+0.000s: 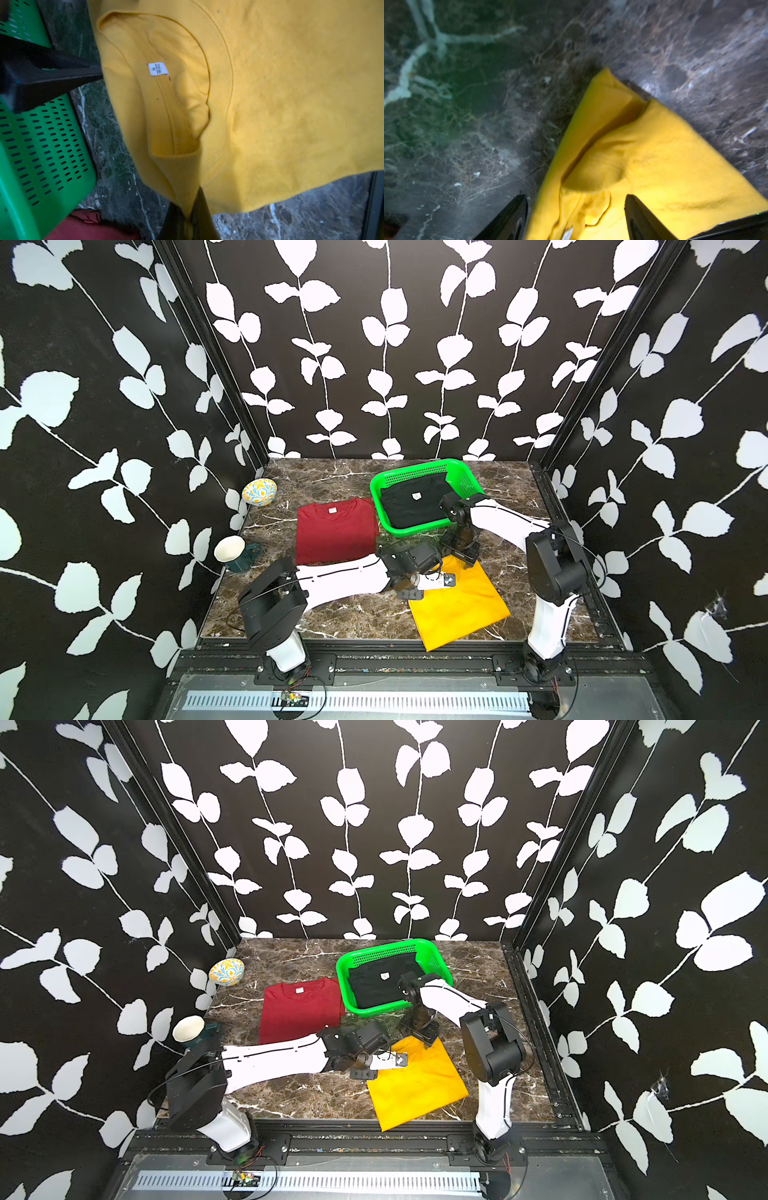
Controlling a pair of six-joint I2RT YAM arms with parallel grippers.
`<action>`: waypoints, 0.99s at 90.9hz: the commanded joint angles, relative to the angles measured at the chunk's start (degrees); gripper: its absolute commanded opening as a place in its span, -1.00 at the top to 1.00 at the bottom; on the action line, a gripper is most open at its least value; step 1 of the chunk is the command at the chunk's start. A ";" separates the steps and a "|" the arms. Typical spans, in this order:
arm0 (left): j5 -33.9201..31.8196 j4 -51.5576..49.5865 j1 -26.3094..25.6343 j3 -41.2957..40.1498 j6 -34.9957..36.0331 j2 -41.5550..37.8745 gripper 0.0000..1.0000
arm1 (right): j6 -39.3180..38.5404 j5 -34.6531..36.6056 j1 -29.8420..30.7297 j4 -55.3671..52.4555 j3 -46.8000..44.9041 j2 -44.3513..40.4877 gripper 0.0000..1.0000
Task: Put the folded t-shirts into the basket
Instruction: Pick up the T-shirt from the center of the board.
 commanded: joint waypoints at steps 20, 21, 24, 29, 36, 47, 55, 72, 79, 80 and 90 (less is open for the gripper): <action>-1.66 5.56 -0.57 -3.64 5.27 -7.19 1.00 | -3.30 -0.27 -1.71 -2.95 0.20 2.02 -0.35; -1.75 5.63 -0.57 -3.69 5.38 -7.30 1.00 | -3.43 -0.18 -1.72 -2.91 0.09 1.91 -0.33; -1.95 5.81 -0.57 -3.97 5.63 -7.52 1.00 | -3.77 -0.04 -1.95 -2.53 -0.05 1.71 -0.27; -2.24 6.03 -0.57 -4.19 5.97 -7.82 1.00 | -4.09 -0.01 -2.14 -1.72 -0.47 1.04 -0.15; -2.50 6.23 -0.57 -4.51 6.20 -8.16 1.00 | -4.25 -0.57 -2.17 -1.11 -0.88 -0.13 0.18; -2.87 6.09 -0.57 -4.49 6.54 -8.50 1.00 | -4.19 -1.39 -2.30 -1.99 -0.56 -1.99 0.87; -3.19 5.55 -0.48 -4.25 6.55 -9.01 1.00 | -3.91 -1.06 -2.69 -3.32 -0.47 -4.22 1.00; 0.64 -0.48 2.14 -0.28 3.12 -10.16 1.00 | -1.84 3.51 -3.42 -5.75 -0.70 -12.33 1.00; 2.68 -4.50 4.21 3.52 1.50 -9.27 1.00 | -0.61 5.79 -3.49 -6.16 -0.02 -16.52 1.00; 2.92 -5.07 4.55 4.15 1.30 -9.13 1.00 | -0.46 6.10 -3.49 -6.18 0.19 -16.94 1.00; 6.29 -10.25 7.93 11.15 -0.84 -7.54 1.00 | 0.31 9.39 -3.64 -7.20 4.30 -20.76 1.00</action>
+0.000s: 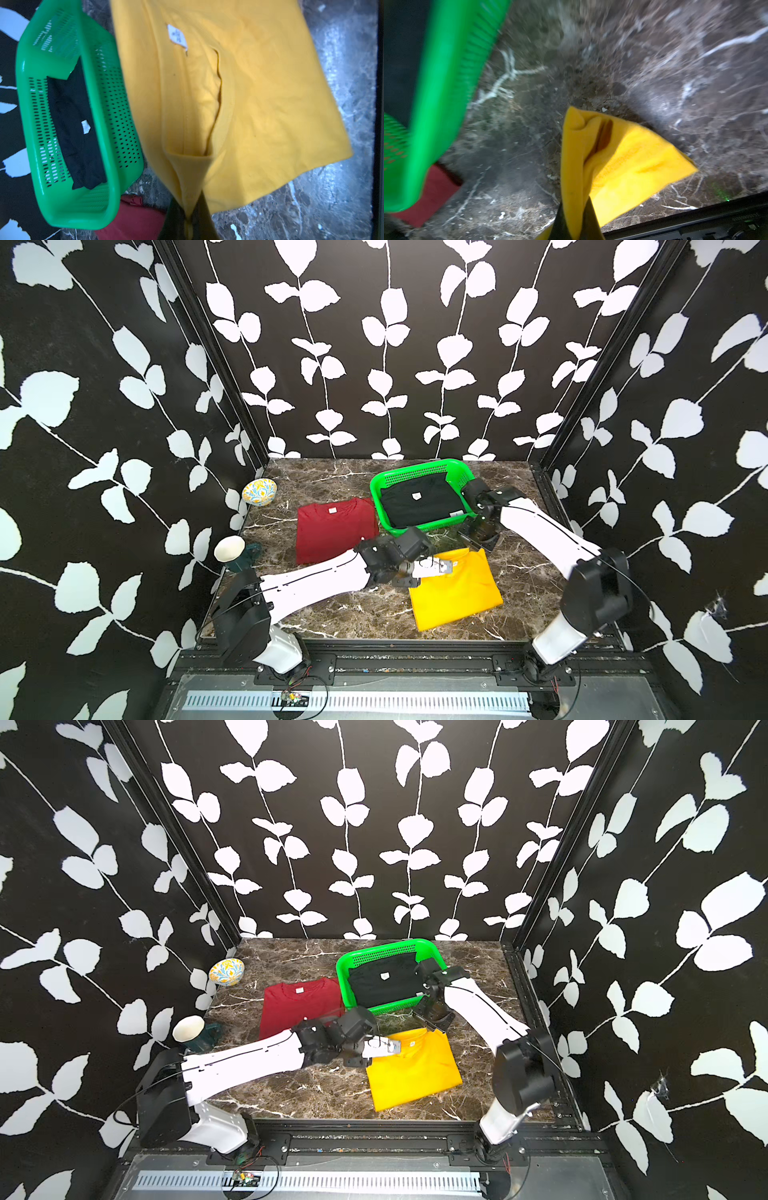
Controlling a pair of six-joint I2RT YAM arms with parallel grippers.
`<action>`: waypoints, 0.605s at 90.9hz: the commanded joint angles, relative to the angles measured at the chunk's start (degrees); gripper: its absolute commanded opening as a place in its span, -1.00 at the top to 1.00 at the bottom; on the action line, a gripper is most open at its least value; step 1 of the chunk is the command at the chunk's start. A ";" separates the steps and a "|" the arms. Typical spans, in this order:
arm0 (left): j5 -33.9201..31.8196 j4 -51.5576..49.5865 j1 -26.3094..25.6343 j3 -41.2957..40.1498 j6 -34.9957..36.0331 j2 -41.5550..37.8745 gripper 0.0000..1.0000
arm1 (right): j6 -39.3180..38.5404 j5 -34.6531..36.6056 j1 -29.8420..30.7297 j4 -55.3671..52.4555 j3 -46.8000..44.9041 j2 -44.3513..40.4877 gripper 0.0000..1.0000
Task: Put the folded t-shirts into the basket
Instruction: Pick up the T-shirt from the center of the board.
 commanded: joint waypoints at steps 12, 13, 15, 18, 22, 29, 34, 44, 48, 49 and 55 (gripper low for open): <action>5.45 -11.03 5.86 14.08 -4.31 1.87 1.00 | 0.90 10.23 -1.01 -7.73 14.83 -2.53 1.00; 5.33 -11.34 6.06 14.66 -4.30 2.05 1.00 | 0.85 10.38 -1.03 -7.93 15.74 -2.31 1.00; 5.11 -11.88 6.48 15.95 -4.29 2.52 1.00 | 0.71 10.59 -1.11 -8.31 17.10 -1.97 1.00; 4.97 -12.60 7.20 17.60 -4.10 3.11 1.00 | 0.71 10.85 -1.20 -8.53 19.30 -1.48 1.00; 5.19 -13.56 8.31 19.68 -3.69 4.02 1.00 | 0.83 11.30 -1.28 -8.39 22.03 -1.15 1.00; 5.44 -14.75 10.93 22.72 -2.74 5.95 1.00 | 1.78 12.10 -1.53 -7.55 25.53 1.09 1.00; 4.72 -14.82 12.76 24.50 -2.18 7.39 1.00 | 3.17 11.77 -1.58 -4.91 26.27 1.87 1.00; 4.33 -13.25 16.01 26.90 -1.01 9.65 1.00 | 6.10 11.14 -1.82 1.60 26.37 4.14 1.00; 4.25 -12.80 17.00 27.98 -0.55 10.73 1.00 | 6.60 11.23 -1.99 2.24 27.91 5.71 1.00; 4.25 -12.75 17.22 28.25 -0.48 11.01 1.00 | 6.73 11.32 -2.05 2.28 28.39 6.11 1.00; 4.44 -12.83 18.87 30.07 -0.05 12.83 1.00 | 7.43 10.95 -2.33 1.92 31.49 9.99 1.00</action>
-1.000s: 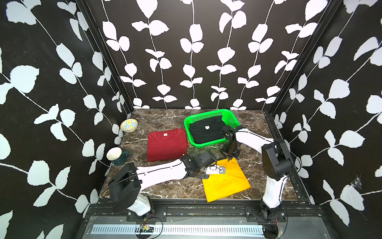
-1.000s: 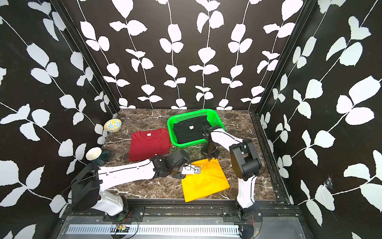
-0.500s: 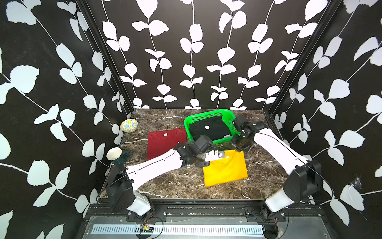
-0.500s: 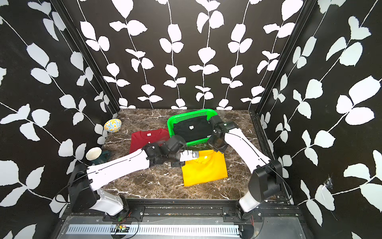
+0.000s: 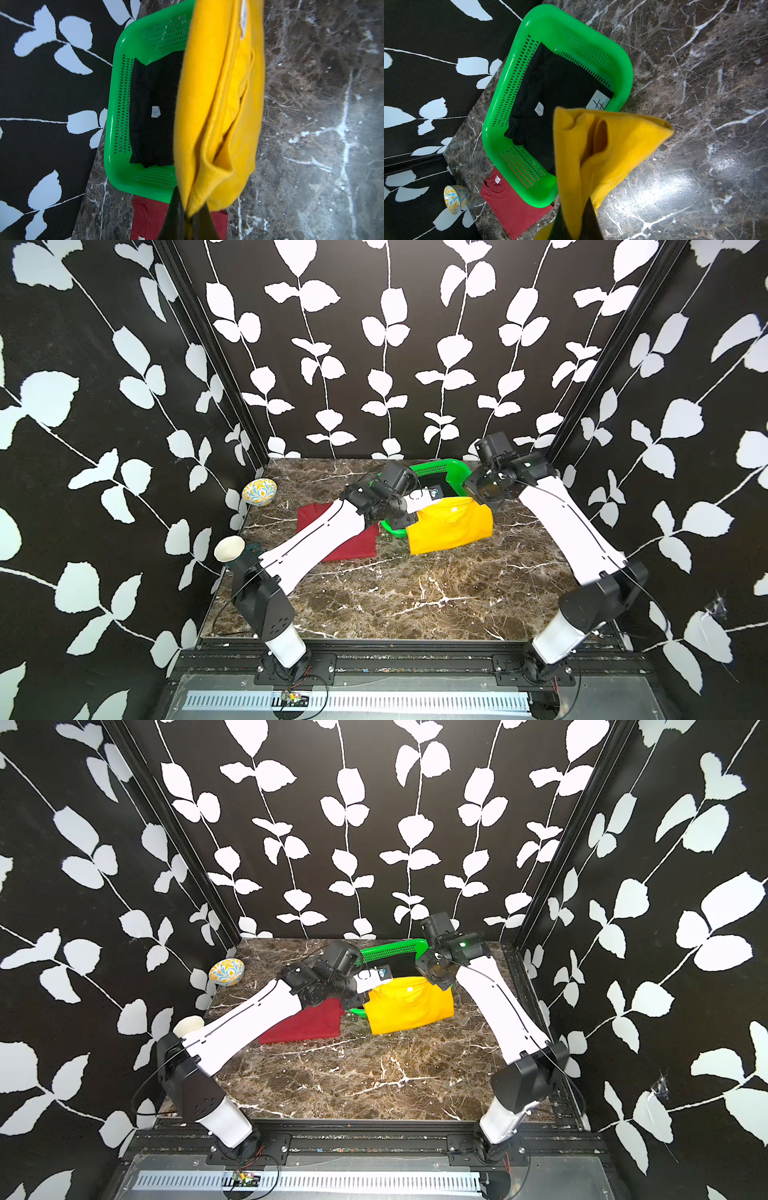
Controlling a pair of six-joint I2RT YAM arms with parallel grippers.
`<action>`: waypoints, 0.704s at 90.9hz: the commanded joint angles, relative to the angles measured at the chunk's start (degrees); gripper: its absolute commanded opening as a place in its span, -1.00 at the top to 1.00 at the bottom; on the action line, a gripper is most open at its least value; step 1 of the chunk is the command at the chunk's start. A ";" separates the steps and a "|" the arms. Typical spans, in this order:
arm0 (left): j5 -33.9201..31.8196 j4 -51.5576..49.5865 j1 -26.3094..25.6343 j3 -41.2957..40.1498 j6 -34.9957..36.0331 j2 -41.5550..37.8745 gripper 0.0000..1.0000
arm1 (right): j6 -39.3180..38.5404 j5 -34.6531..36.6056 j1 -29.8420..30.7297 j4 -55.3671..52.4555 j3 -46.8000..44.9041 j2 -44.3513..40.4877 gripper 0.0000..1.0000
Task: Put the folded t-shirts into the basket
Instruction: Pick up the T-shirt from the center of the board, then place the T-shirt in the bin.
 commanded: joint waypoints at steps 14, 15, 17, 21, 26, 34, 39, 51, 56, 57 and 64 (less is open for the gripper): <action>-1.25 -0.41 7.37 5.23 2.04 6.28 1.00 | 3.45 -0.47 -1.56 2.56 13.02 12.22 1.00; -1.14 -0.29 7.65 5.36 1.98 6.64 1.00 | 3.53 -0.67 -1.61 2.47 13.50 12.86 1.00; -0.94 -0.08 8.09 5.70 1.94 7.39 1.00 | 3.63 -1.02 -1.70 2.07 15.05 14.26 1.00; -0.56 0.20 9.02 6.60 1.64 8.93 1.00 | 3.77 -1.05 -1.87 0.94 18.29 16.72 1.00; -0.65 0.43 10.04 7.74 1.61 10.98 1.00 | 3.86 -0.75 -2.00 -0.29 22.01 19.55 1.00; -1.67 1.24 11.33 9.40 2.14 14.37 1.00 | 4.11 0.25 -2.19 -2.07 28.65 24.15 1.00; -2.62 2.23 12.05 10.28 2.73 16.38 1.00 | 4.17 0.74 -2.55 -2.42 32.05 26.65 1.00; -4.44 2.90 12.68 13.20 4.69 22.41 1.00 | 7.10 -3.19 -4.10 -1.46 33.58 31.32 1.00; -4.54 2.26 12.68 14.80 4.82 24.63 1.00 | 8.14 -4.96 -4.62 -0.81 33.19 32.83 1.00; -4.51 2.19 12.68 15.07 4.86 25.04 1.00 | 8.24 -5.15 -4.68 -0.67 33.12 33.09 1.00; -4.49 1.70 12.69 16.77 5.45 27.31 1.00 | 8.77 -5.44 -4.74 -0.15 32.75 34.47 1.00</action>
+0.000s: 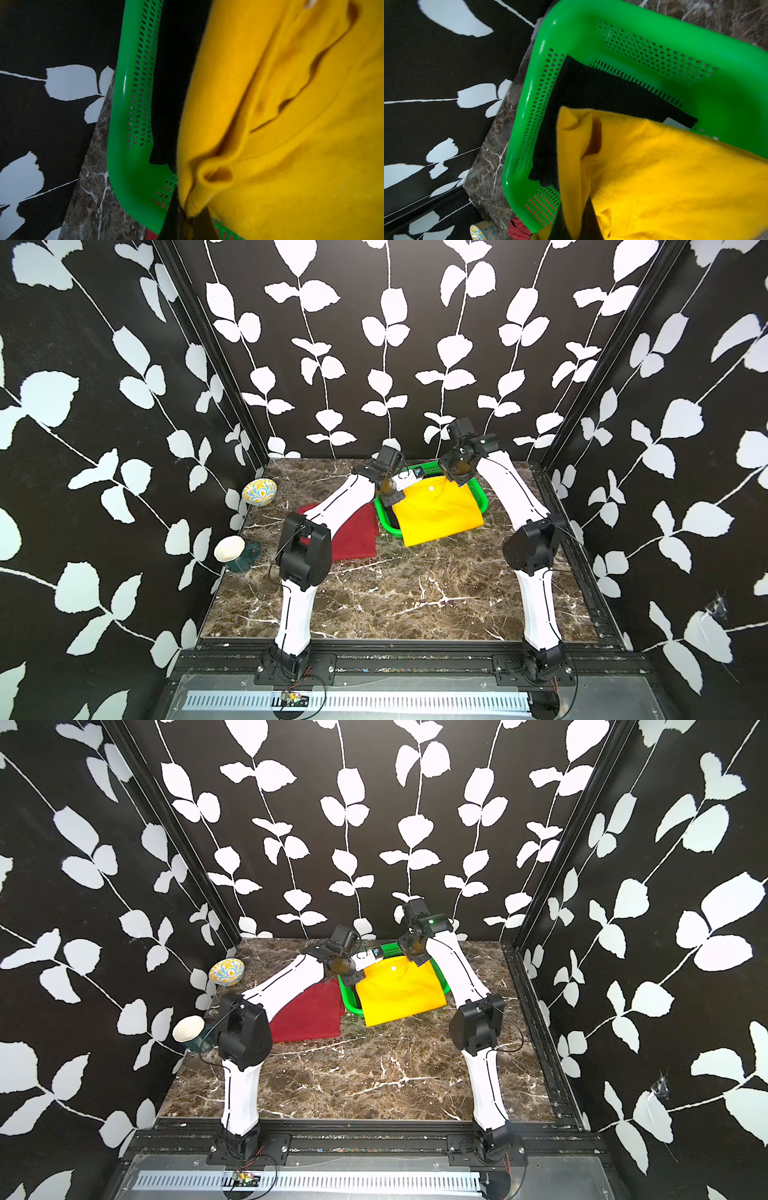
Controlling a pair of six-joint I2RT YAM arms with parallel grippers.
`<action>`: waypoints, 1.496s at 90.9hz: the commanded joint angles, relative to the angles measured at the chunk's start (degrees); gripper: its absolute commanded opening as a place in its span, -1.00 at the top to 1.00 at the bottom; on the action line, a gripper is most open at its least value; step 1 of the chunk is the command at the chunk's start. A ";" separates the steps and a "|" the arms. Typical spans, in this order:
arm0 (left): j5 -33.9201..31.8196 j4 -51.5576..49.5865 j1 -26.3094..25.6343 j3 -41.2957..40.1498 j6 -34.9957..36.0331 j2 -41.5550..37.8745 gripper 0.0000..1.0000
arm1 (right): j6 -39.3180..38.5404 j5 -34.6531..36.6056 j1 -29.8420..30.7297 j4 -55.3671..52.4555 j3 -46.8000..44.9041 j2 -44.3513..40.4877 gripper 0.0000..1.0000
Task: Put the folded t-shirts into the basket
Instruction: Place the T-shirt in the bin.
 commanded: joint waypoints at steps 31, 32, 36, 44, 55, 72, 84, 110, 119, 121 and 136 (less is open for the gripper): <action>-7.49 -1.96 1.69 7.50 4.79 9.53 1.00 | 3.90 -2.39 -3.59 6.59 -3.23 4.75 1.00; -7.54 -1.86 1.69 7.48 4.87 9.64 1.00 | 3.90 -2.59 -3.64 6.87 -3.24 4.87 1.00; -8.50 -1.41 1.69 7.55 4.97 10.08 1.00 | 4.60 -3.37 -3.80 7.35 -3.14 5.41 1.00; -9.53 -0.76 1.88 8.08 4.97 10.89 1.00 | 5.72 -4.85 -4.15 8.49 -2.54 6.71 1.00; -11.18 0.23 2.00 8.95 4.93 11.60 1.00 | 6.53 -5.90 -4.28 9.62 -1.42 7.93 1.00; -16.26 2.36 2.13 11.10 6.31 13.43 1.00 | 6.62 -5.51 -4.66 10.87 -0.08 8.53 1.00; -12.94 -0.37 2.10 11.73 4.51 13.56 1.00 | 6.09 -6.51 -5.12 11.78 -0.18 9.08 0.68; -11.97 -2.88 2.07 14.83 0.14 11.05 0.09 | 2.12 -8.84 -5.37 11.71 0.48 6.64 0.14; -10.23 -3.88 2.13 15.15 -1.71 7.35 -0.11 | -0.94 -7.68 -5.44 10.68 -0.74 2.81 0.03; -9.79 -4.10 2.13 15.05 -2.08 6.31 -0.11 | -1.75 -7.46 -5.42 10.58 -1.32 1.65 -0.03; -5.98 -5.46 2.11 9.53 -4.27 -2.71 -0.12 | -14.65 -5.40 -5.01 8.60 -7.69 -6.99 -0.10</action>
